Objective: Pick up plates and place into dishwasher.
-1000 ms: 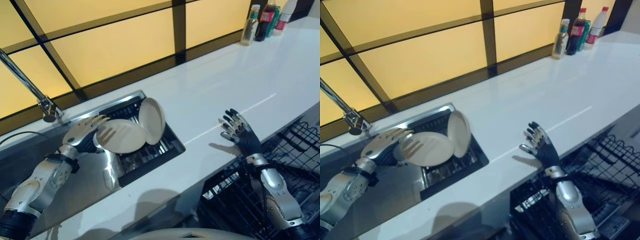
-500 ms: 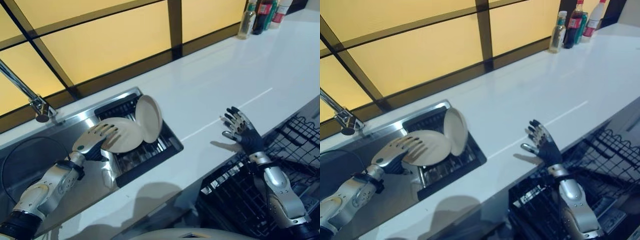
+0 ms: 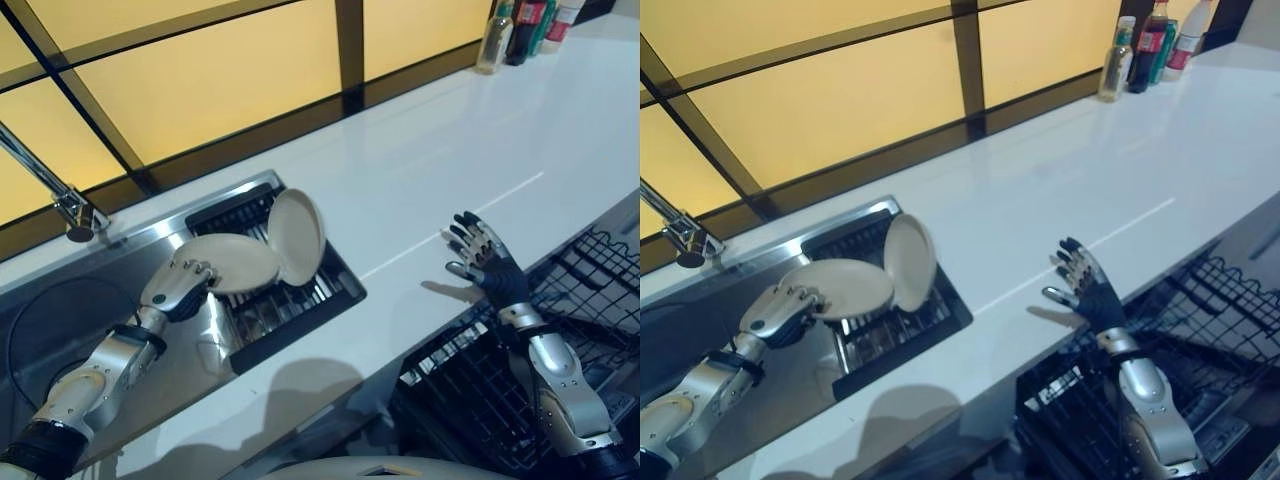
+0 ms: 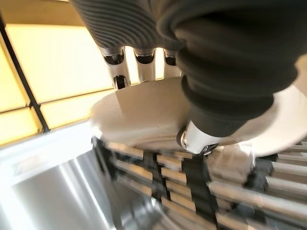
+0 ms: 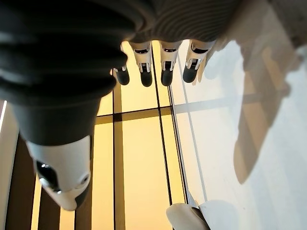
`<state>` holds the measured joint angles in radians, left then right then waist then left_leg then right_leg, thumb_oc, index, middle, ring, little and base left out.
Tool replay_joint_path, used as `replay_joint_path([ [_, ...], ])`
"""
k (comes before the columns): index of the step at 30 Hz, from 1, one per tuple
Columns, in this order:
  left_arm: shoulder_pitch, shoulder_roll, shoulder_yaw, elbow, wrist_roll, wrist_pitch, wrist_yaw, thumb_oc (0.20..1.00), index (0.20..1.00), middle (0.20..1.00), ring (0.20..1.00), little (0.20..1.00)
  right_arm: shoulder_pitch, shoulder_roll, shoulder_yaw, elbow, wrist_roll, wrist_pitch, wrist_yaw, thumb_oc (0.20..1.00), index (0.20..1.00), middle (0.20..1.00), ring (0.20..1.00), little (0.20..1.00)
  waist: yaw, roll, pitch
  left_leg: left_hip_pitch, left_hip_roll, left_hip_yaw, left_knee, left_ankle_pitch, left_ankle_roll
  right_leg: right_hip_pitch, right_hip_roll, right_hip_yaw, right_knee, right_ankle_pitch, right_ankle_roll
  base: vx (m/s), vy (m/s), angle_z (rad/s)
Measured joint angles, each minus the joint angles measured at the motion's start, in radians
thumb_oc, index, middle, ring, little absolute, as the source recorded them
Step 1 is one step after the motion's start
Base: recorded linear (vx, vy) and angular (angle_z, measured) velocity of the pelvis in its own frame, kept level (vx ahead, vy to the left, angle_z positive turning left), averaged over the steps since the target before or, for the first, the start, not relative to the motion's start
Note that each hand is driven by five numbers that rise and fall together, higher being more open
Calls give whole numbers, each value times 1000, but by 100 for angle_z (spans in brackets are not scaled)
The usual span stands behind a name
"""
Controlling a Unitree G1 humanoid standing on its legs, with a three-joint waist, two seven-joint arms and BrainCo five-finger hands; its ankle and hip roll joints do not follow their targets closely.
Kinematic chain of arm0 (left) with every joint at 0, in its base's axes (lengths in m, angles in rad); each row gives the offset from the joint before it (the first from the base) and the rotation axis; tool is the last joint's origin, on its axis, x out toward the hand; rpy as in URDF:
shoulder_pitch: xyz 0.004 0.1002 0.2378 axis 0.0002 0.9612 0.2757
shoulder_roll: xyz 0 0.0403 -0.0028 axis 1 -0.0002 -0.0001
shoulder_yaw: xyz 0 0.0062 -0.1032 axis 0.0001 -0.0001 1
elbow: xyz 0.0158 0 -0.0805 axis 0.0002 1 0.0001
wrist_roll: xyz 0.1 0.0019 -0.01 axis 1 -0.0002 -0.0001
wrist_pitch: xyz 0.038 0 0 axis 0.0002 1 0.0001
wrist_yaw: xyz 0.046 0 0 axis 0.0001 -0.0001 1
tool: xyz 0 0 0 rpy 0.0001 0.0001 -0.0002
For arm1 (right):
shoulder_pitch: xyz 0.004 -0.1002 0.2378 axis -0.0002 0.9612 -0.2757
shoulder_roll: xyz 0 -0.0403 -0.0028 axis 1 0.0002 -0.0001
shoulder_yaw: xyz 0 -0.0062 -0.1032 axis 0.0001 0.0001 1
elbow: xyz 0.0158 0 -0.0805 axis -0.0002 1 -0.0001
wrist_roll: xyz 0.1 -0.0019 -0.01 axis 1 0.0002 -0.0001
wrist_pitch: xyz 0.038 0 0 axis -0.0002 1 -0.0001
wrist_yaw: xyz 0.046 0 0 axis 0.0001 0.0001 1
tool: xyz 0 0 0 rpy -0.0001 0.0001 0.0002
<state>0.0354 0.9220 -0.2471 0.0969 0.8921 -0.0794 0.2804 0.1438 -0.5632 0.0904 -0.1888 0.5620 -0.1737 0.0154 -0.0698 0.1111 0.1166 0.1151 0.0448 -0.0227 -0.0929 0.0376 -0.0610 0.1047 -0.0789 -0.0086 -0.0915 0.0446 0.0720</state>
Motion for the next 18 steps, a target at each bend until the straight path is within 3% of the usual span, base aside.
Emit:
replay_joint_path([
  [6, -12, -1, 0, 23, 38, 26, 8, 200, 200, 200, 200, 200, 2, 0, 0, 3, 0, 0, 0, 1000, 1000, 1000, 1000, 1000, -2, 0, 0, 7, 1, 0, 0, 0, 0, 7, 1, 0, 0, 0, 0, 11, -1, 0],
  [18, 16, -7, 1, 53, 21, 49, 137, 200, 200, 200, 200, 200, 10, 0, 0, 5, 0, 0, -1, 1000, 1000, 1000, 1000, 1000, 3, 0, 0, 12, 0, -2, 0, 0, 0, 13, 0, -1, 0, -2, 3, 0, 0, 0],
])
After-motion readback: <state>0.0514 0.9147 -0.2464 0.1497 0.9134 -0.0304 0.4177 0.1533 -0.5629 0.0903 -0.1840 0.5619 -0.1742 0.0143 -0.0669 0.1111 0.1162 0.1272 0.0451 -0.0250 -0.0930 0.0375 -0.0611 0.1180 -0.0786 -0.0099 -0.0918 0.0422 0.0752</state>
